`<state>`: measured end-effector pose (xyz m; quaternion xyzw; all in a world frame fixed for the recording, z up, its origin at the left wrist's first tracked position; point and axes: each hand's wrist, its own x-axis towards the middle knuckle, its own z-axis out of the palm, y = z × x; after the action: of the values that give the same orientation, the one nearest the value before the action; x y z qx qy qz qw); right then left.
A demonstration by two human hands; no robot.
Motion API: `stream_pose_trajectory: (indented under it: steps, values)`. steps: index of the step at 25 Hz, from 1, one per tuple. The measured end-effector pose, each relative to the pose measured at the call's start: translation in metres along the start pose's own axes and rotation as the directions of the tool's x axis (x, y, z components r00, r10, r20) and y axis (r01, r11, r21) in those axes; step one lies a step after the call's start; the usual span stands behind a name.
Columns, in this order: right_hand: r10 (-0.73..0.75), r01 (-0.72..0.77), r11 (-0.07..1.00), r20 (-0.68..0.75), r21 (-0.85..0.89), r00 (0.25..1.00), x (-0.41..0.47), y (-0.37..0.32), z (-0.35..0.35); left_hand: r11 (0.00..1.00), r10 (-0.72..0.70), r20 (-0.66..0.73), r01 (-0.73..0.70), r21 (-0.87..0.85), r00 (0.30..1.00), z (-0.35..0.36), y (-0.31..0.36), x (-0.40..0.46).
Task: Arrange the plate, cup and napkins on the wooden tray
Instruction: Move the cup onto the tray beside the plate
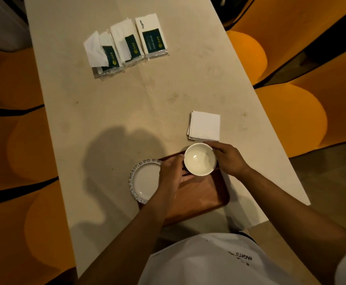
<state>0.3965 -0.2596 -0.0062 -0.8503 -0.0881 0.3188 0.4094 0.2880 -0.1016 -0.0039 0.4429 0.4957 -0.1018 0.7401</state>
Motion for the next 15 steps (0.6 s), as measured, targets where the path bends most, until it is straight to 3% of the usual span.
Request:
stream_pose_trajectory:
  steps: [15]
  values:
    - [0.015, -0.013, 0.999, 0.038, -0.039, 0.999, 0.011, 0.008, -0.002, 0.998, -0.014, -0.047, 0.017, 0.052, 0.999, 0.006, -0.012, 0.02]
